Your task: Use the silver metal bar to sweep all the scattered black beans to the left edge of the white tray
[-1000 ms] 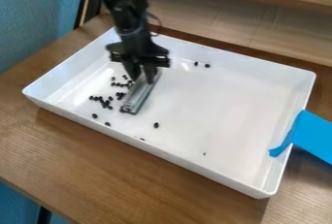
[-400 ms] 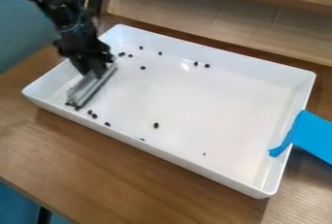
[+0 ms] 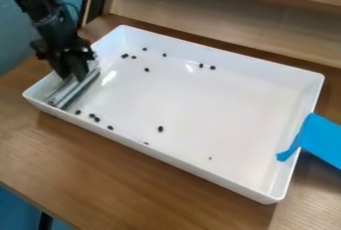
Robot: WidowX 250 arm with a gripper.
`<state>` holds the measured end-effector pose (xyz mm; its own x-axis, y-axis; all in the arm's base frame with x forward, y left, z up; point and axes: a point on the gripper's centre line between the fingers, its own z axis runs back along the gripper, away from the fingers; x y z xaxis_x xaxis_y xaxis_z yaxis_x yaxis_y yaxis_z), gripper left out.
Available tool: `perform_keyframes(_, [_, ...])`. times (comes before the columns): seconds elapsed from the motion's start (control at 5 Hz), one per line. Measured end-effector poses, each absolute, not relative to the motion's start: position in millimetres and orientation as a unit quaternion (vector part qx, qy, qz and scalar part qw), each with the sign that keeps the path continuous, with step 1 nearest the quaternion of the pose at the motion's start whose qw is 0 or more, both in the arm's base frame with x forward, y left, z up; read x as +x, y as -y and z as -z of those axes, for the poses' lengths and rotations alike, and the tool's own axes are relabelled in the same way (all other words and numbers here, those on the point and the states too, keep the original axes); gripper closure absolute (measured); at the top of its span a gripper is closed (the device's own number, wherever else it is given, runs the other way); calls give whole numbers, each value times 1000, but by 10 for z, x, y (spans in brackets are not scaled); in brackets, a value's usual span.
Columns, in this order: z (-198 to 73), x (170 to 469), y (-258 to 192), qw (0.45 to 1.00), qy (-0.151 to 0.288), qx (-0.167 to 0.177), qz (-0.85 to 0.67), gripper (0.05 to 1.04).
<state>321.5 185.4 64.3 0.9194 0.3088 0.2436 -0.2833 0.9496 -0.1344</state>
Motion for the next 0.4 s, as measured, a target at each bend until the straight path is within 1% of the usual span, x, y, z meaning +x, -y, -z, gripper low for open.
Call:
perform_keyframes(0.2, [-1059, 3353, -1620, 973, 131, -83, -171, 755])
perform_keyframes(0.4, [-1268, 3428, -1267, 972, 127, -100, -169, 755])
